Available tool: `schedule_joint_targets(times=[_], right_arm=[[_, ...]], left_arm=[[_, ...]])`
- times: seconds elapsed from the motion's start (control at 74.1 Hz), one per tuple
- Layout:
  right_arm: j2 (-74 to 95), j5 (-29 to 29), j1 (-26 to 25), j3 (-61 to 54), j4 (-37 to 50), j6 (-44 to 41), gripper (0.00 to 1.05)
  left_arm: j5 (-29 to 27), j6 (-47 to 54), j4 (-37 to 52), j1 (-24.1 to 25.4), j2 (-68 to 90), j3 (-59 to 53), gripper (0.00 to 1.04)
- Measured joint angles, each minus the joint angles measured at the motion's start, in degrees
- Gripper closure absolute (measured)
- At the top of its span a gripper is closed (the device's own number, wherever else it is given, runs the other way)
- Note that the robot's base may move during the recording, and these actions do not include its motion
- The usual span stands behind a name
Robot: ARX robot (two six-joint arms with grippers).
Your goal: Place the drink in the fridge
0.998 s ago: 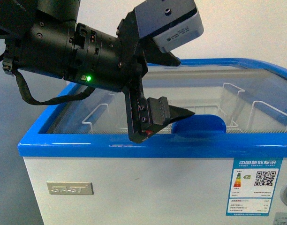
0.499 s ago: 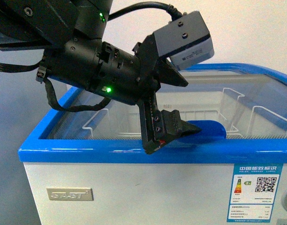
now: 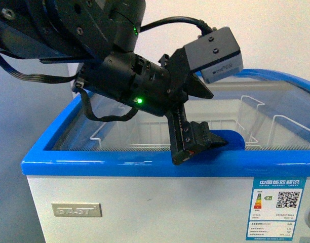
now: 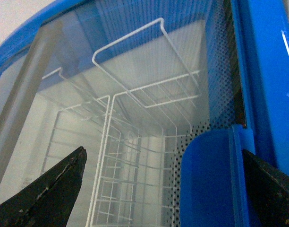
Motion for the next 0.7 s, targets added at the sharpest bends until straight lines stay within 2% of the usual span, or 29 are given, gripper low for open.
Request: schedule_joint_targets(times=[0.216,0.418,0.701], right_arm=[[0.0,0.0,0.0,0.0,0.0,0.0,0.67],[0.0,0.0,0.0,0.0,0.0,0.0,0.67],[0.0,0.02,0.0,0.0,0.0,0.0,0.67]], left_arm=[[-7.39,1.6,0.79,0.07,6.27,11.45,0.08],[-8.72,3.08,-5.05,0.15,13.2,24.55,0.08],[-14.75,5.22,-14.58,0.13,30.88,56.96,0.08]])
